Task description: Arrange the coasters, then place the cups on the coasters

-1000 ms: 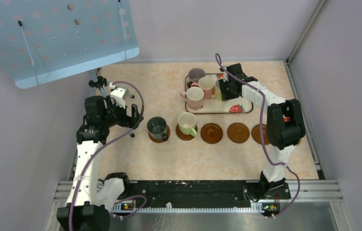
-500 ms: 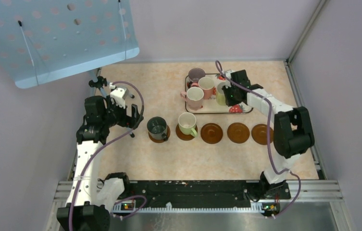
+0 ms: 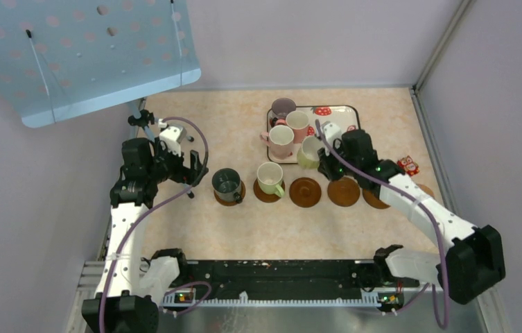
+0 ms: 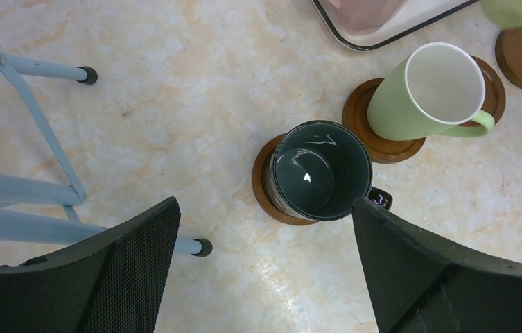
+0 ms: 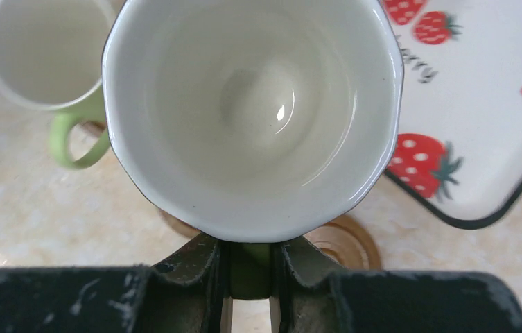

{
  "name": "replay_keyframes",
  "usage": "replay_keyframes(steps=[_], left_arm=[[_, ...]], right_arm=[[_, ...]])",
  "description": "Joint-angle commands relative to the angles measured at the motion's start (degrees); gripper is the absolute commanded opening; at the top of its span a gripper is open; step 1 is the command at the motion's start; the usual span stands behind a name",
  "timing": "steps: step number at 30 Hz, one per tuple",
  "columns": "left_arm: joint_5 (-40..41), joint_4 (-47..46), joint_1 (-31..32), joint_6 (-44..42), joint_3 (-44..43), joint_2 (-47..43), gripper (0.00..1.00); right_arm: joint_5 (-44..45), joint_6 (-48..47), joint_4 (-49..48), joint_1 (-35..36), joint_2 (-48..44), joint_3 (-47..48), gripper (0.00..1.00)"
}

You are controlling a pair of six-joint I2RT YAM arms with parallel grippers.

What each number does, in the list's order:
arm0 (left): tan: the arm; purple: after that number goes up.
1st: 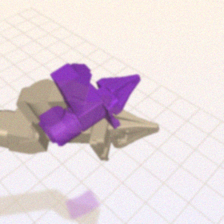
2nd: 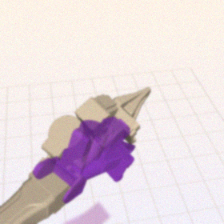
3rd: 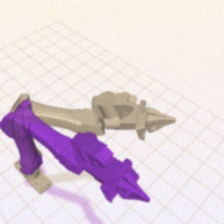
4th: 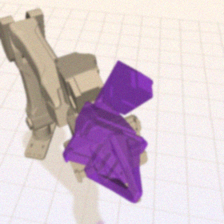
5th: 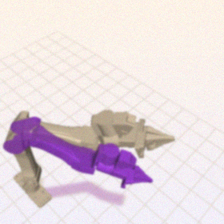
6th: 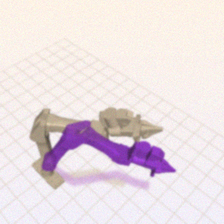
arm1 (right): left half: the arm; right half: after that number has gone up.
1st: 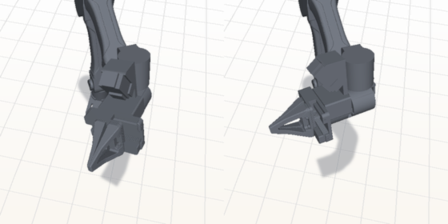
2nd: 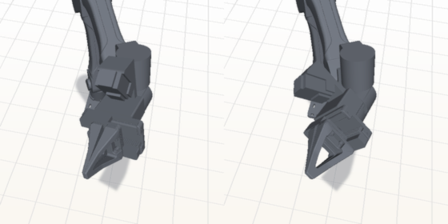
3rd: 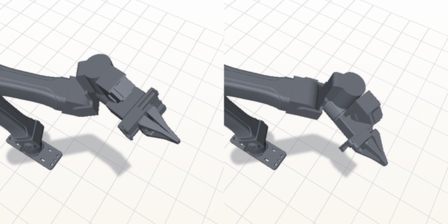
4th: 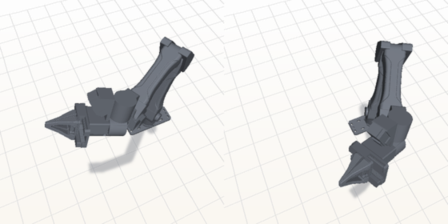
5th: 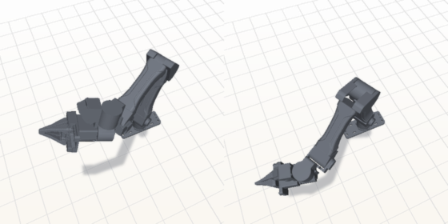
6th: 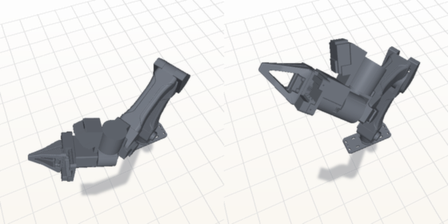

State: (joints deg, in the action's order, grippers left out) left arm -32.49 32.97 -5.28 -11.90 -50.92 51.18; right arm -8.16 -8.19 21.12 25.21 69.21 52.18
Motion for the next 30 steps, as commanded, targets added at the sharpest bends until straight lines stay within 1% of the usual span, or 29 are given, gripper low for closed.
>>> replay_keyframes(steps=[1,7,13,17,20,24,29,30], left_arm=[[-2.43,-2.34,-0.26,0.39,-0.86,0.19,0.99],[-2.58,-2.16,-0.25,0.54,-1.03,-0.15,0.99],[-2.49,-1.77,-0.25,0.91,-0.45,-1.23,0.99],[-2.31,-1.66,-0.26,0.93,-0.50,-1.51,0.99],[-2.16,-1.66,-0.26,0.84,-0.65,-1.49,0.99],[-1.87,-1.30,-0.26,0.76,-0.52,-1.59,0.99],[-1.96,-1.30,-0.26,0.88,-0.31,-1.59,0.99],[-1.95,-1.32,-0.26,0.86,-0.26,-1.52,0.99]], right_arm=[[-0.15,3.88,-3.27,6.31,-6.03,-4.23,0.00],[7.04,5.81,-3.23,13.33,-8.97,-9.27,0.00],[11.39,5.00,-5.19,14.25,-7.64,-11.05,0.00],[12.32,5.43,-6.81,14.25,-5.89,-10.88,0.00],[11.53,6.69,-5.93,14.25,-4.83,-10.27,0.00],[10.45,7.74,-4.39,14.24,-4.99,-10.71,0.00],[9.76,7.75,-5.24,14.25,-5.09,-11.56,0.00],[9.54,9.21,-5.27,14.25,-4.82,-11.53,0.00]])
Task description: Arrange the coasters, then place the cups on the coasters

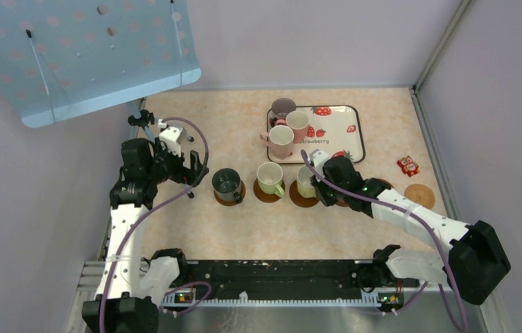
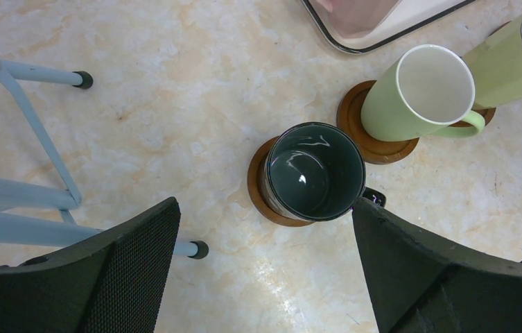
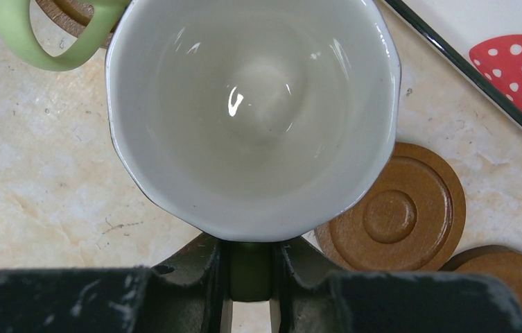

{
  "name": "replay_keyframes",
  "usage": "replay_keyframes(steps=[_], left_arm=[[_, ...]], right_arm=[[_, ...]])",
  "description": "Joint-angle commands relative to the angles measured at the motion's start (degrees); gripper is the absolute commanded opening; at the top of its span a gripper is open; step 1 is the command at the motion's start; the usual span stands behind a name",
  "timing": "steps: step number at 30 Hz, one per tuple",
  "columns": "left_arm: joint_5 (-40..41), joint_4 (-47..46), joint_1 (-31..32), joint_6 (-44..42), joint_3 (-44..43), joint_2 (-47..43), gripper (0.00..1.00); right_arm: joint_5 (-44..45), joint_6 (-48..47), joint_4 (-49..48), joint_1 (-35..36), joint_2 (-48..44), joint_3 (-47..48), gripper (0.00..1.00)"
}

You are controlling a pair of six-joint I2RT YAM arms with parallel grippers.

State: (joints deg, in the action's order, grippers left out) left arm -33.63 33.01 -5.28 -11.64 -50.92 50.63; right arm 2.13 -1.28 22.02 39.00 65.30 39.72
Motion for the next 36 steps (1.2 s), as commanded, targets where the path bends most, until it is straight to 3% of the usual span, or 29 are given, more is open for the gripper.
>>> replay_keyframes(steps=[1,12,23,29,36], left_arm=[[-0.81,-1.31,-0.26,0.59,-0.24,-0.90,0.99],[-0.78,-1.35,-0.30,0.31,-0.56,-0.47,0.99],[-0.78,-1.30,-0.26,-0.03,-0.90,0.28,0.99],[-1.00,-1.42,-0.26,0.04,-0.94,0.60,0.99],[-1.26,-1.55,-0.21,0.21,-0.69,0.52,0.99]], right_arm=[[-1.26,2.52,-5.99,0.50,-0.61,1.11,0.00],[-0.56,4.09,-5.75,0.49,1.71,1.01,0.00],[-1.87,5.25,-4.12,0.46,2.31,0.57,0.24],[-1.83,5.72,-2.33,0.47,0.86,0.53,0.11],[-1.87,6.23,-1.85,0.46,-0.37,-0.51,0.08]])
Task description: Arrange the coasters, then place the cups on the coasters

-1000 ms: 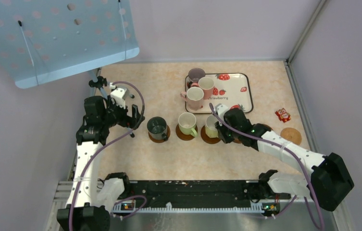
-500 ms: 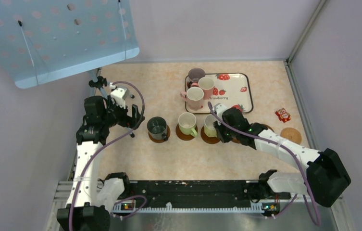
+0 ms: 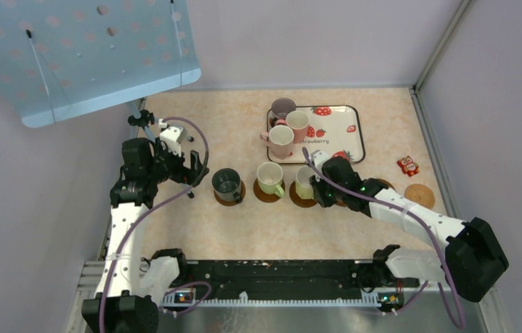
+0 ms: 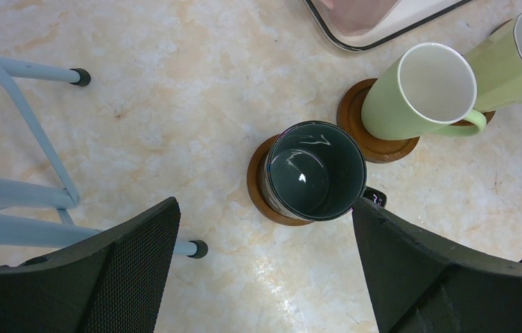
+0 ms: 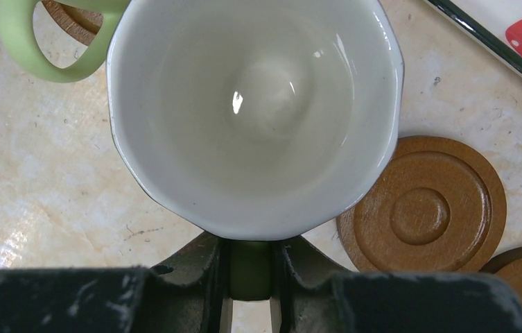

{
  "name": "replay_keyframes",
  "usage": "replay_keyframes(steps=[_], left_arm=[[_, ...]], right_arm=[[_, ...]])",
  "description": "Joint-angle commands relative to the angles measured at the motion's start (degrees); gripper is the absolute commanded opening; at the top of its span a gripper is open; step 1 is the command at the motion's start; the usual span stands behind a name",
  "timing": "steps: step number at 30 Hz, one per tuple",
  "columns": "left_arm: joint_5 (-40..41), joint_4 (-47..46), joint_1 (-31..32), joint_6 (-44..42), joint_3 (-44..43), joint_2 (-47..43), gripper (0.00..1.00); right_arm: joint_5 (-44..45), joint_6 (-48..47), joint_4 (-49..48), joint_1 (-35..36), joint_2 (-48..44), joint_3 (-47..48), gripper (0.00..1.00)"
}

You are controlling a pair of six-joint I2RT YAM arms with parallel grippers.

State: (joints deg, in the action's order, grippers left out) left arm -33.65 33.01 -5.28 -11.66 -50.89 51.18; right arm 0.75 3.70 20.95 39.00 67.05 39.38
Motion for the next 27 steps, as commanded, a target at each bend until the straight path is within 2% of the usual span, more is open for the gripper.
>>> replay_keyframes(steps=[1,2,5,12,16,18,22,27], left_arm=[[-1.24,-1.55,-0.25,0.23,-0.70,-0.03,0.99],[-1.13,-1.55,-0.26,0.20,-0.75,-0.05,0.99],[-1.14,-1.54,-0.26,0.19,-0.73,-0.03,0.99],[-1.07,-1.61,-0.25,-0.06,-0.81,0.05,0.99],[-1.72,-1.72,-0.26,-0.24,-0.70,0.06,0.99],[-2.34,-1.71,-0.26,-0.48,-0.80,0.26,0.99],[-5.20,-0.07,0.26,-3.06,-1.81,1.51,0.99],[-8.56,3.20,3.99,-7.48,-5.13,5.18,0.99]], right_arm=[[-0.49,1.39,-0.78,0.46,-1.90,-0.10,0.09],[-0.49,1.46,-0.74,0.46,-1.73,-0.05,0.11],[-0.48,1.48,-0.67,0.46,-0.99,0.16,0.30],[-1.59,1.54,0.15,0.46,-1.52,0.78,0.56],[-2.98,1.11,1.19,0.46,-2.92,1.69,0.78],[-4.11,0.14,2.44,0.46,-4.35,2.99,0.86],[-6.89,-2.54,4.69,0.46,-7.03,6.39,0.89],[-11.42,-5.71,9.13,0.40,-6.60,15.92,0.90]])
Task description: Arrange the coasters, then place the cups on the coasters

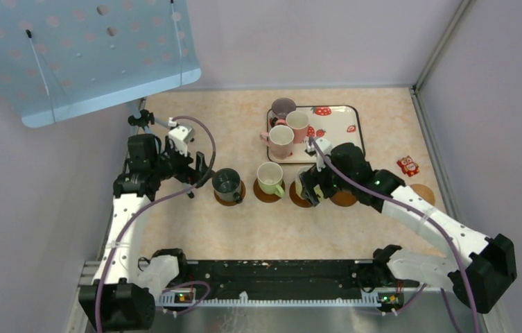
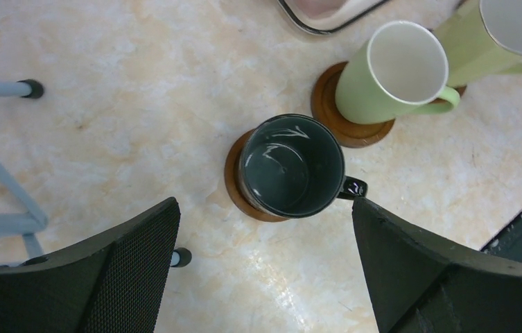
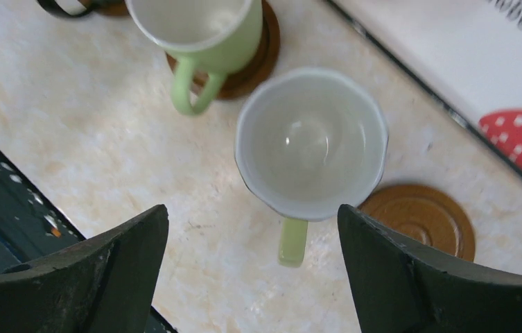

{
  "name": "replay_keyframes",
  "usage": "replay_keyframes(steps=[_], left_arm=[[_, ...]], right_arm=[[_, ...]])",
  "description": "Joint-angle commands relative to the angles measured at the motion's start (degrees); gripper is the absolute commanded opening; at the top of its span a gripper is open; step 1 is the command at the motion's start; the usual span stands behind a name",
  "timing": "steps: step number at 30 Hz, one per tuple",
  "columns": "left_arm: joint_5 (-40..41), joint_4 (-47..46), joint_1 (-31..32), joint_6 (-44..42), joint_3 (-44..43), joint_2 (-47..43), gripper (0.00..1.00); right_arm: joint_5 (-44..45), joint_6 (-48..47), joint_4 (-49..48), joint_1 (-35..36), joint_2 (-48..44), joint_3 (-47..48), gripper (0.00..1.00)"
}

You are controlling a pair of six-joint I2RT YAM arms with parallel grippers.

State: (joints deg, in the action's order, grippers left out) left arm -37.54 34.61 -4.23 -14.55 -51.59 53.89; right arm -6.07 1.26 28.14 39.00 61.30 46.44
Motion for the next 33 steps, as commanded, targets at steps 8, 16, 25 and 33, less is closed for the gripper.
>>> replay_keyframes(steps=[8,16,25,33], left_arm=[[-3.27,-0.59,13.69,-7.50,-12.07,14.02,0.98],[3.51,1.30,22.19,-20.80,-29.46,33.68,0.84],[4.41,6.83,24.23,-31.55,-45.53,50.57,0.72],[1.98,7.99,26.97,-35.89,-51.87,58.52,0.79]], right_arm=[[-10.00,0.48,2.90,-10.60,11.25,25.23,0.91],[-10.88,-0.91,4.19,-18.26,23.69,31.24,0.88],[-10.91,-3.45,2.39,-20.39,28.98,30.20,0.60],[-13.75,-2.01,-0.35,-20.40,31.51,28.04,0.53]])
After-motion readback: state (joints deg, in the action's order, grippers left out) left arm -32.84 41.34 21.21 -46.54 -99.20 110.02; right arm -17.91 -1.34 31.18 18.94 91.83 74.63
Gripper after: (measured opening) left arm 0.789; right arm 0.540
